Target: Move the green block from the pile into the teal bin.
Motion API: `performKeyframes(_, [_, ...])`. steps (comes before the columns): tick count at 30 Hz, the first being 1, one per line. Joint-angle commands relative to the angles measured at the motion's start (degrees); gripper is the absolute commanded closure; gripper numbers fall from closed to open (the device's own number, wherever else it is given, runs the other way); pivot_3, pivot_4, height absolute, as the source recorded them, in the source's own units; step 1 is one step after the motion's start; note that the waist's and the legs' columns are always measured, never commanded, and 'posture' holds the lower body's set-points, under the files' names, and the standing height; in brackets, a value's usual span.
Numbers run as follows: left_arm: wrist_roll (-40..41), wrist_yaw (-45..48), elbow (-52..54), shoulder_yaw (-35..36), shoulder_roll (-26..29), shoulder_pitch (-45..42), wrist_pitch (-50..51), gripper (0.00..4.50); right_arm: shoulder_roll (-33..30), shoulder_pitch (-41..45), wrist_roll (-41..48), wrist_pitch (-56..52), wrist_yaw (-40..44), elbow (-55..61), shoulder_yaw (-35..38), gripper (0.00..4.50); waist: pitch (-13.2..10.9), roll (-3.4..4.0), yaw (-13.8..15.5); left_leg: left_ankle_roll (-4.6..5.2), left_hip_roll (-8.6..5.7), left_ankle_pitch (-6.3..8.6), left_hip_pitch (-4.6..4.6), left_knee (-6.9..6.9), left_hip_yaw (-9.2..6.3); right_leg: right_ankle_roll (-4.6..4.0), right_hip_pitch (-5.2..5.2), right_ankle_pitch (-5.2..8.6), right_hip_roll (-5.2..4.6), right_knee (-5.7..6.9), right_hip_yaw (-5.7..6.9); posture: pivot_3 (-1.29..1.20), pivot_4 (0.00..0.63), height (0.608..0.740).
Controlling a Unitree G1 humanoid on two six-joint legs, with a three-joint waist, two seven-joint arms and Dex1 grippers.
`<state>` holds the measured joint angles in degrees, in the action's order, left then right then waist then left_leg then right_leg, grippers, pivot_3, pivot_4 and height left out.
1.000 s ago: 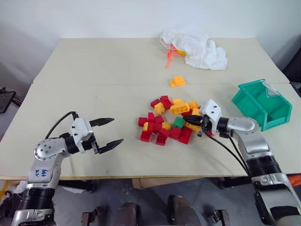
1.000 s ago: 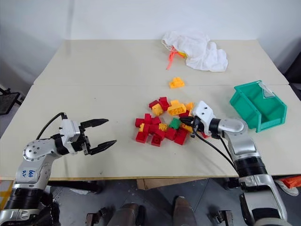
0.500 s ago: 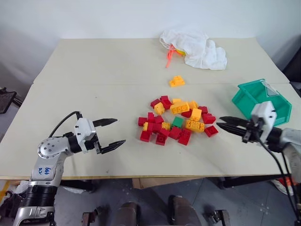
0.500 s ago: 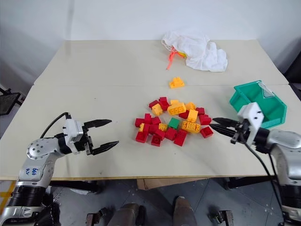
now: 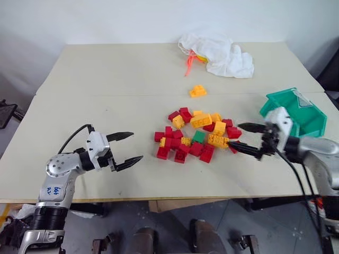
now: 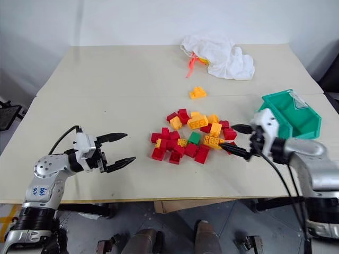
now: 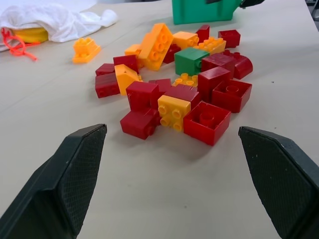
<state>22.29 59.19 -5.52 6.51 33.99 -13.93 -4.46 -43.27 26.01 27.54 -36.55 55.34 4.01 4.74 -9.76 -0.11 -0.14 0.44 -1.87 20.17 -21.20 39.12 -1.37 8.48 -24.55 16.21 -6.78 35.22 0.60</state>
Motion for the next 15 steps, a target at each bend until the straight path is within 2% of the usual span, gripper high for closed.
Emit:
performKeyframes(1, [0.11,-0.95,1.7,0.98,0.02,0.55,-0.65,0.0,1.76,7.55,-3.04,-11.36,-6.44,1.45,-7.0,0.01,0.0,0.0,0.07,0.0,-0.04,0.0,-0.02,0.02,0.0,0.0,-0.02,0.0,-0.06,0.02,0.0,0.0,0.15,0.74])
performKeyframes(5, [0.09,-1.93,3.35,0.81,-0.4,1.57,-0.3,0.0,4.14,14.35,-5.89,-19.8,-9.82,0.09,-13.82,0.01,0.0,0.01,0.18,0.0,-0.09,0.0,-0.12,0.0,-0.27,0.0,0.0,0.0,-0.15,-0.1,0.3,0.0,0.15,0.74])
performKeyframes(10, [0.15,-2.91,4.34,0.92,-0.54,2.5,-0.09,0.0,6.75,17.89,-7.7,-22.78,-11.92,-1.97,-16.82,0.01,0.0,0.01,0.02,0.04,-0.31,0.0,-0.22,-0.01,-0.41,0.0,0.0,0.0,-0.37,-0.05,0.52,0.0,0.15,0.74])
performKeyframes(15, [0.18,-3.38,4.5,0.94,-0.58,2.75,-0.08,0.0,6.67,19.11,-9.22,-23.62,-11.0,-2.67,-20.37,0.01,0.0,0.01,-0.02,0.07,-0.35,0.0,-0.22,-0.01,-0.42,0.0,0.0,0.0,-0.42,0.0,0.66,0.0,0.15,0.74])
